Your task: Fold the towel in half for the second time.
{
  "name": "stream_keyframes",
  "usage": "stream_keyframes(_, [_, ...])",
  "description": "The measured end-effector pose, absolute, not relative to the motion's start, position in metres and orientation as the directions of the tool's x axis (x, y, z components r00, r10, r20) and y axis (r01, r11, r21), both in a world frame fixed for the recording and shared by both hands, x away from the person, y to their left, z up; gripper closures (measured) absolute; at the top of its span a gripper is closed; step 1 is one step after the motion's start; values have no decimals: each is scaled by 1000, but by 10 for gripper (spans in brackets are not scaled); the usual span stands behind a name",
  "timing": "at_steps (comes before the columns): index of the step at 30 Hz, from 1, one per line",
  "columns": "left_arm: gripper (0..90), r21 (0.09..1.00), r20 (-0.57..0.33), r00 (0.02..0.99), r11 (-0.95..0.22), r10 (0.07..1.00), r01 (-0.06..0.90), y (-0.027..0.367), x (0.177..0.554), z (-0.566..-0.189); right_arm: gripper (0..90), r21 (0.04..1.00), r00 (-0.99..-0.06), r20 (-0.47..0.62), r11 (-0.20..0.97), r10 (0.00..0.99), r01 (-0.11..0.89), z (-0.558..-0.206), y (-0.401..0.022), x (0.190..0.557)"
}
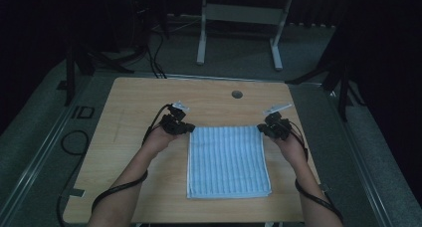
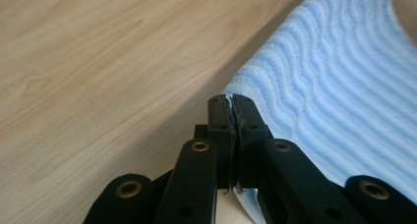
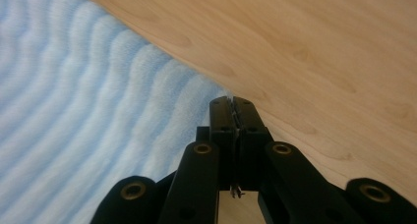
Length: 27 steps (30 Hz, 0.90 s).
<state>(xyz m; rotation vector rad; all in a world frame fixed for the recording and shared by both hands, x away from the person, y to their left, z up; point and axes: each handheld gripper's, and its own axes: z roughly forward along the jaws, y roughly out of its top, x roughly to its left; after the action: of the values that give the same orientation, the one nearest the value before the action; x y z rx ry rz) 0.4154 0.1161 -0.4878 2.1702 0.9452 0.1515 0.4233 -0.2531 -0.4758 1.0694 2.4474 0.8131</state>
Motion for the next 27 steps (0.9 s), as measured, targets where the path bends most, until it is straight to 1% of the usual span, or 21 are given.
stream_keyframes(3, [876,711,-178,737,-433,652,554,119,396,-479,883,669,-661,-87,535,745,516,-466,-261,403])
stream_keyframes(5, [875,726,-184,753,-429,632,538,119,382,-475,883,684,-669,-123,551,733,479,-461,-265,385])
stream_keyframes(8, [875,736,-141,798,-477,586,480,115,352,-471,883,714,-687,-115,541,717,445,-456,-273,357])
stream_keyframes(9, [875,738,-127,811,-492,571,462,115,345,-470,883,731,-698,-110,534,707,426,-454,-278,340])
stream_keyframes(10, [875,737,-124,820,-501,559,453,116,337,-470,883,731,-698,-110,534,707,426,-454,-278,340])
stream_keyframes(13, [875,746,-159,833,-488,530,453,121,319,-469,882,750,-715,-79,513,695,416,-454,-286,310])
stream_keyframes(14, [874,749,-151,831,-486,535,449,122,313,-469,882,756,-719,-72,508,691,412,-455,-288,301])
stream_keyframes(17, [874,743,-160,841,-498,517,447,123,295,-474,882,745,-739,-71,528,670,407,-460,-288,274])
stream_keyframes(19, [873,737,-162,858,-519,487,433,120,281,-479,882,726,-745,-85,553,662,409,-466,-288,261])
stream_keyframes(22, [872,739,-153,873,-533,463,412,118,263,-486,882,719,-748,-58,547,662,429,-476,-291,247])
stream_keyframes(24, [871,732,-177,873,-533,454,425,118,256,-492,882,712,-752,-19,537,658,453,-484,-293,241])
stream_keyframes(25, [867,721,-202,873,-536,443,439,118,255,-496,878,711,-751,-18,536,661,455,-488,-294,238])
stream_keyframes(26, [849,717,-196,873,-542,447,438,118,254,-498,851,715,-748,0,523,664,464,-491,-296,235])
stream_keyframes(27, [782,713,-164,866,-549,473,435,118,253,-501,770,713,-748,14,518,664,473,-493,-298,234])
